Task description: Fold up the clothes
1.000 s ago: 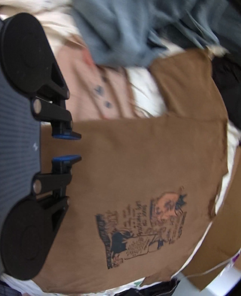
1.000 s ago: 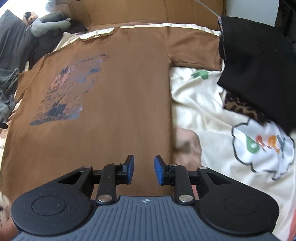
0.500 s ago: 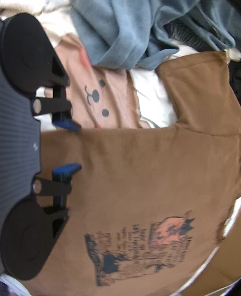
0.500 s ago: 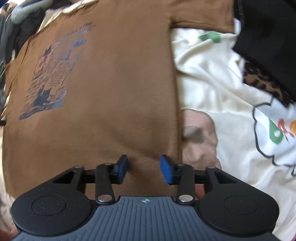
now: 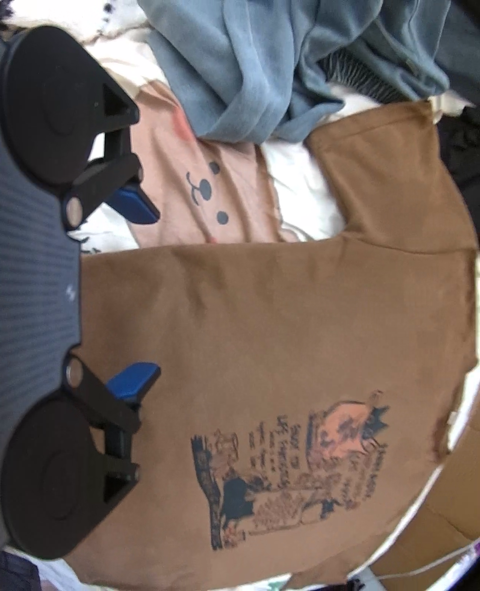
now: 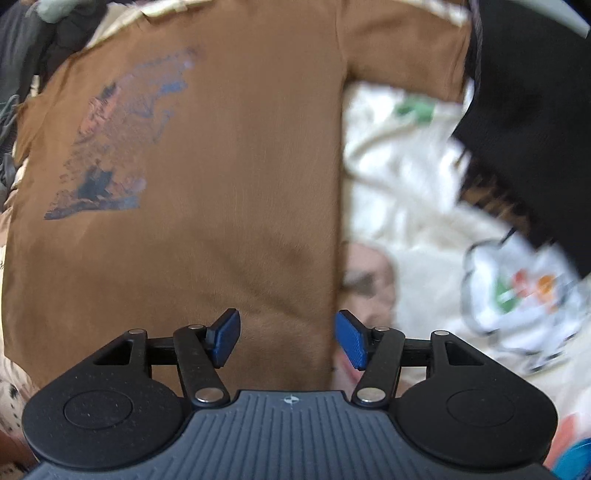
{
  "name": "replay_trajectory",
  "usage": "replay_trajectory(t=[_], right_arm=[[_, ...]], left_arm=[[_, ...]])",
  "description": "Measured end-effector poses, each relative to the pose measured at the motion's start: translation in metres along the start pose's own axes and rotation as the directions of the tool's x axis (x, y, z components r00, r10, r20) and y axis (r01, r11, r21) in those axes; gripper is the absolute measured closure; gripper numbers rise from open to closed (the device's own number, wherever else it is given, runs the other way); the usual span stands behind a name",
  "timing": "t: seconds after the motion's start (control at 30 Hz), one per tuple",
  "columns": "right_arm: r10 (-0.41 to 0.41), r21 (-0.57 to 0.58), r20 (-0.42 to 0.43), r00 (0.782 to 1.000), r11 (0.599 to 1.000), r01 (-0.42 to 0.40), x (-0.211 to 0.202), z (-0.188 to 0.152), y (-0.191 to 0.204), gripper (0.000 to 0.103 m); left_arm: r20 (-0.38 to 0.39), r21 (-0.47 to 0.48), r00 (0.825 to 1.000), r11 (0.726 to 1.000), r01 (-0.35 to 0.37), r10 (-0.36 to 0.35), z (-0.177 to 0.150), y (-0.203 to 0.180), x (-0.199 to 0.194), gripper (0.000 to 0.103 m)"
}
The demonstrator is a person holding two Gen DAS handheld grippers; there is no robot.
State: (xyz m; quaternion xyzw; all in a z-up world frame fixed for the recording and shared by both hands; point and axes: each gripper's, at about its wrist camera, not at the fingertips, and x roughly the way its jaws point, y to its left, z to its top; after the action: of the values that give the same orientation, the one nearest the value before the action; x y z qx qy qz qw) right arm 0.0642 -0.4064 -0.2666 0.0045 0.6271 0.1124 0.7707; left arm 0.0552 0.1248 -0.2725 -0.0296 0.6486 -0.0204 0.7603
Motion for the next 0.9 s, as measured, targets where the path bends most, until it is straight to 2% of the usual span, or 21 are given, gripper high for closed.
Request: replay_trajectory(t=[0.2,0.33,0.43,0.53,0.67,0.8,0.9], right_arm=[[-0.004,-0.080,0.112,0.994,0.997,0.013,-0.096,0.019,0.003,0.033],[-0.001,-0.075,0.089,0.996,0.997,0.008,-0.153,0.040,0.006,0.026],[-0.020,-0.082,0.085,0.996,0.996,0.027,-0.190,0.055,0.012,0.025],[0.006,-0.061,0.092,0.996,0.998,0.000,-0.227,0.066,0.015,0.024],[0.047,-0.052,0.074,0.996,0.998,-0.044,-0.264,0.075,0.027,0.021],[0.028,-0.058,0.091,0.995,0.998,-0.022,-0.290,0.085,0.047,0.017],[0.037,-0.030,0.096,0.995,0.999,-0.035,-0.299,0.090,0.058,0.016]], left_arm=[[0.079,0.009,0.997,1.000,0.021,-0.021,0.009,0.000,-0.058,0.009],[0.102,-0.001,0.994,0.999,0.036,-0.035,0.016,0.000,-0.086,0.008],[0.103,0.000,0.993,0.998,0.062,-0.062,0.021,-0.002,-0.108,0.006],[0.115,0.021,0.992,0.999,0.050,-0.052,0.027,-0.006,-0.127,0.002],[0.107,0.039,0.992,0.997,0.060,-0.064,0.038,-0.007,-0.145,0.001],[0.146,0.104,0.987,0.993,0.050,-0.065,0.043,-0.009,-0.163,0.001],[0.168,0.105,0.981,0.992,0.077,-0.094,0.044,-0.004,-0.173,0.001]])
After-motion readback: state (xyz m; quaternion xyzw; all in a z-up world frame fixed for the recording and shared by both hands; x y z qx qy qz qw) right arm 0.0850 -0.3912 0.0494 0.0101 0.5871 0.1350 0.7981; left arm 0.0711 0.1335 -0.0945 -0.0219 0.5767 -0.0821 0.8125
